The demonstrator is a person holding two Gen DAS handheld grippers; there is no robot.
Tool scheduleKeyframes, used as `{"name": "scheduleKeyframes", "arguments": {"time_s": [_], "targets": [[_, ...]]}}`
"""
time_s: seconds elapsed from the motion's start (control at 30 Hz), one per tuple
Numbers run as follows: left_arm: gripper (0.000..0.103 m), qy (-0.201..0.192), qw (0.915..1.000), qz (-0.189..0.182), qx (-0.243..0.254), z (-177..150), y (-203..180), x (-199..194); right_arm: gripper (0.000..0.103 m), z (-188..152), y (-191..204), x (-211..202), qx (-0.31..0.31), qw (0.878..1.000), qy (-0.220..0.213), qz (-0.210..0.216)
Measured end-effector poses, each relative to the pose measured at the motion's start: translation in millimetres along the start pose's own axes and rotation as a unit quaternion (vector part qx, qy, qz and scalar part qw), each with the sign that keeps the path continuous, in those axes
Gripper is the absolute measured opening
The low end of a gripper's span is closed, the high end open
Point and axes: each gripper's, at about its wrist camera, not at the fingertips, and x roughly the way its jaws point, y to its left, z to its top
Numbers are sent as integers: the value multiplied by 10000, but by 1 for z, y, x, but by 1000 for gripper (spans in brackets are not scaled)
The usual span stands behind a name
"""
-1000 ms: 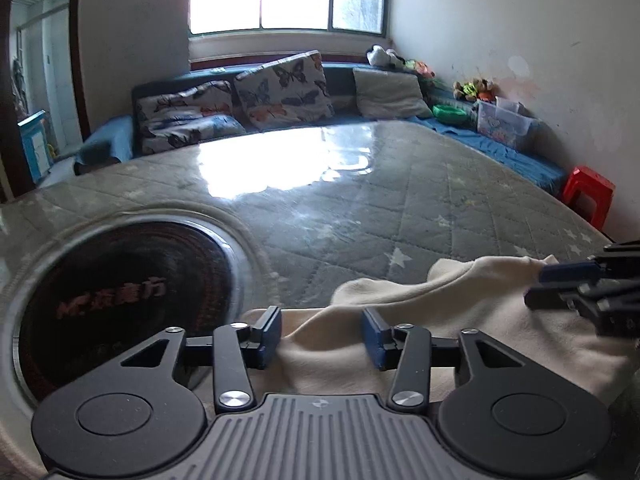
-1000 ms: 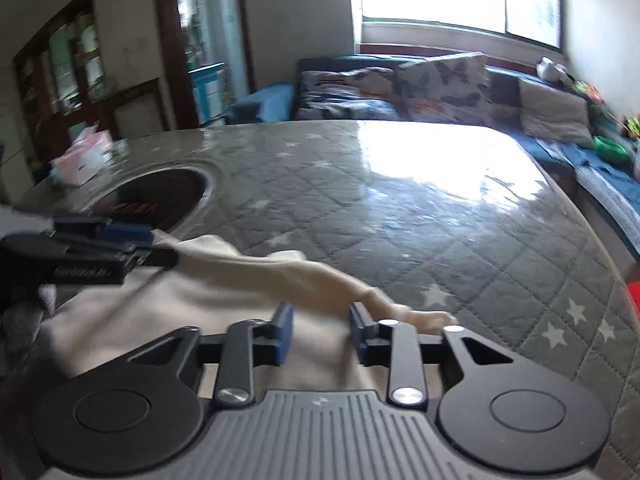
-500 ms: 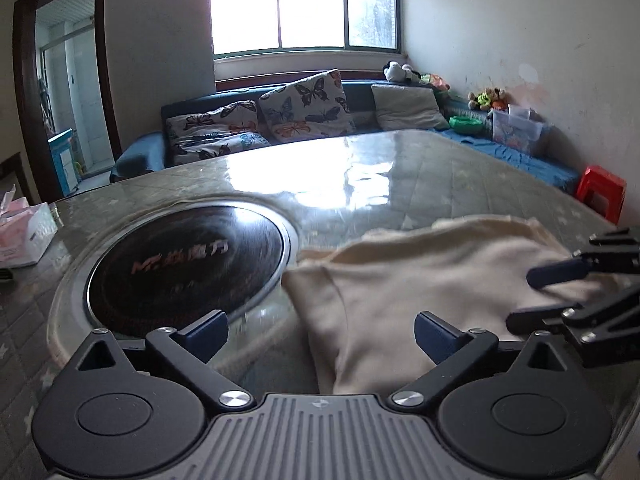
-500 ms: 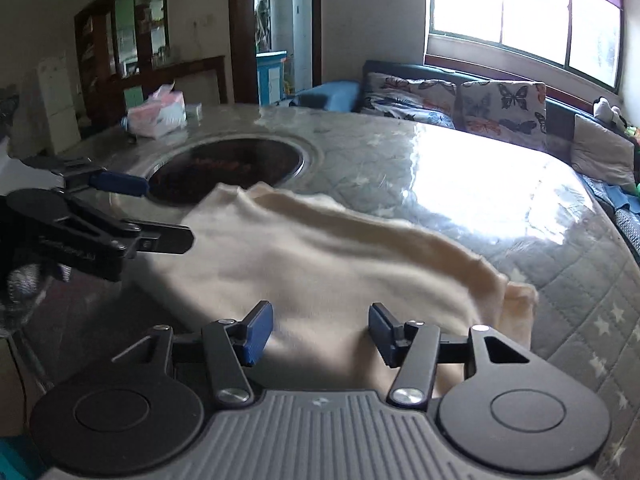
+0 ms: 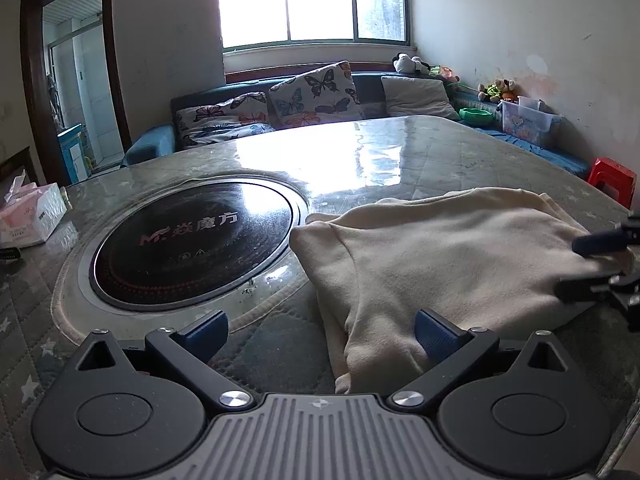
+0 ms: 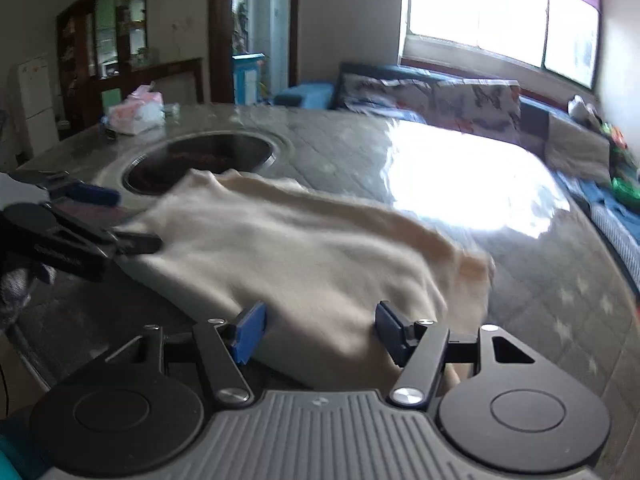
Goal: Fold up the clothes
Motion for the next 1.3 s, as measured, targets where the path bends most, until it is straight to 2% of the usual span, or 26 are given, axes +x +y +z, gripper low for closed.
{"name": "scheduleKeyframes", "arguments": {"time_s": [0.17,0.27,0.4,0.63,0.87,1.03,1.2,1.3], "targets": [[102,7,10000,14,-35,3,2,-3,58,1,-8,-7,224,9997,-59,90],[102,-8,10000,-1,-45,3,3,-5,55,3,-16,-15,393,9990,-189,-74],[102,1,9999,-20,-113,1,3,-5,52,-4,-22,-10,322,9987,11,-404],[103,-188,9991,-156,-333,11,16,-17,52,9,-21,-19,154,9996,-125,-216],[103,-131,9957,131,-904,29,45,-15,52,38,23,-12,-748,9962,-120,432],[102,14,9889,303,-1452,38,70,-13,50,49,76,7,-1596,9822,-11,990],[89,148,9827,108,-1840,36,81,-12,42,49,120,20,-2345,9634,61,1295],[86,262,9780,-66,-2068,33,83,-7,38,48,136,27,-2633,9552,115,1349]]}}
